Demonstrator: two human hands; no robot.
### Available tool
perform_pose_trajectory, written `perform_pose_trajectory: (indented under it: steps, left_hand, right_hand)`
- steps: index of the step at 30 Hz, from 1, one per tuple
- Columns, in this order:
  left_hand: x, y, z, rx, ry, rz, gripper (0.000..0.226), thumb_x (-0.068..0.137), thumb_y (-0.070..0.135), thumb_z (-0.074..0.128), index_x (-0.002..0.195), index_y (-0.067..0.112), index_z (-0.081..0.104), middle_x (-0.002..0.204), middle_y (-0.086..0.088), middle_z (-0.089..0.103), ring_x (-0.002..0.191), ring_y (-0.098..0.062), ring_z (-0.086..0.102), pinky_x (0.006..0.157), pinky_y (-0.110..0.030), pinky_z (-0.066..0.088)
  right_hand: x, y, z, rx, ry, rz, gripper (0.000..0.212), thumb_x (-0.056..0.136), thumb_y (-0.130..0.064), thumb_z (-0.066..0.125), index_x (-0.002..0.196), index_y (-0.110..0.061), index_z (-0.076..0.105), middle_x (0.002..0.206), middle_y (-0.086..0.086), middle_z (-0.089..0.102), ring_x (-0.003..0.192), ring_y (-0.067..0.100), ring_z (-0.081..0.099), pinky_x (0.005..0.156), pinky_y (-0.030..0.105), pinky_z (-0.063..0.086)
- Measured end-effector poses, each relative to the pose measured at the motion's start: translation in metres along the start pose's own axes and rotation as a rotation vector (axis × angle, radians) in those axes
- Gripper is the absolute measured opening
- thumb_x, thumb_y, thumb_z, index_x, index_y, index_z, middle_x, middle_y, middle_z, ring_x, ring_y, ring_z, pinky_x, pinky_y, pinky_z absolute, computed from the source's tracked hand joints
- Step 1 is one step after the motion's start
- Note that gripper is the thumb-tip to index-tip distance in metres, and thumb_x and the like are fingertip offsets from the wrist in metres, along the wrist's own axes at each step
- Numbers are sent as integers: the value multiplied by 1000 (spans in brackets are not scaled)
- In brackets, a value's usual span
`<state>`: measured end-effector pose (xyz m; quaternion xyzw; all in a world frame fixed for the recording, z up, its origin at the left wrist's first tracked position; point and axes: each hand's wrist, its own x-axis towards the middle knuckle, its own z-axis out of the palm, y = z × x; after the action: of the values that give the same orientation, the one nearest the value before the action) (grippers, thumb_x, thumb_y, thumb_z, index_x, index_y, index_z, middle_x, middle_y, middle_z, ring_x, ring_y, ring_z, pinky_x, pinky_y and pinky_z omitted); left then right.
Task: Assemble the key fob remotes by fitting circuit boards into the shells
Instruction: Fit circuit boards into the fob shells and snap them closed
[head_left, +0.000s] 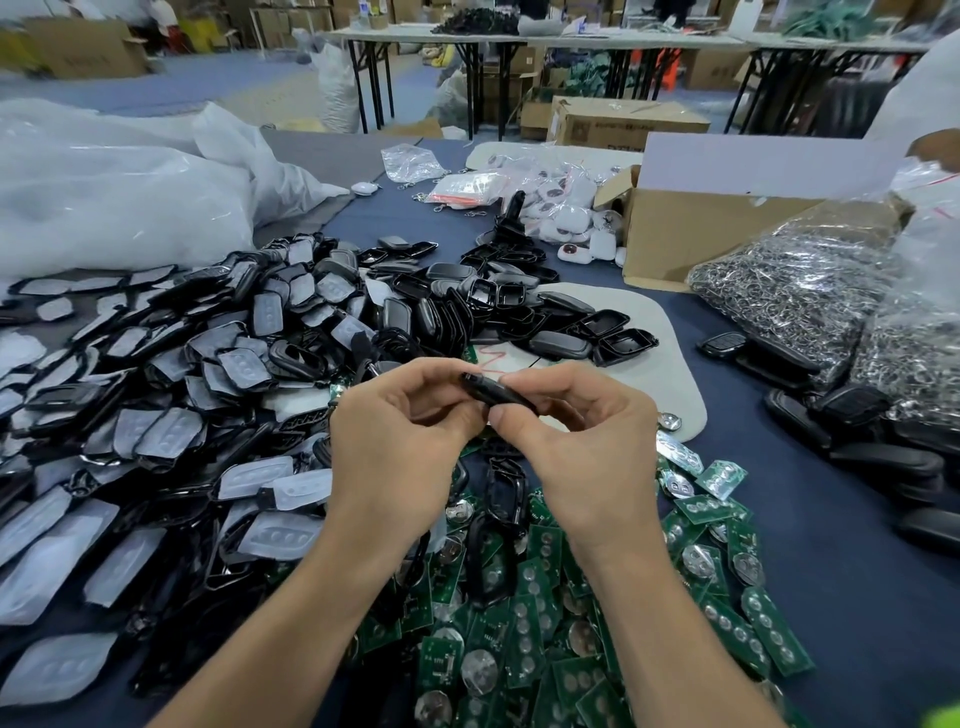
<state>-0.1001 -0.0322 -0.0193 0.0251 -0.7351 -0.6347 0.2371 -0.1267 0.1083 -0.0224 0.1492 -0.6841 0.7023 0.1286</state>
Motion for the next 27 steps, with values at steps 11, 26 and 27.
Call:
perform_pose_trajectory:
  steps: [11,26,27]
  left_hand:
    - [-4,4,-1,6,48,80,47,69,7,95,93,45,82,80,8,79,73,-12,77,72,-19,61]
    - [-2,0,1,7,-76,-4,40,72,28,84,105,50,79,87,12,80,83,-6,76,76,-15,56]
    - [-2,0,0,11,-82,-7,39,72,26,83,105,46,80,89,12,80,86,-7,76,76,-14,56]
  right_hand:
    - [5,3,-4,385,-259,452,32,101,8,52,113,-9,77,108,12,79,105,25,76,88,36,62]
    - [5,13,-10,165,-356,294,58,85,28,53,122,-12,74,112,3,79,109,24,74,90,35,61]
    - [5,14,-11,138,-336,279,60,84,29,52,122,-12,74,112,1,79,109,21,74,91,36,61]
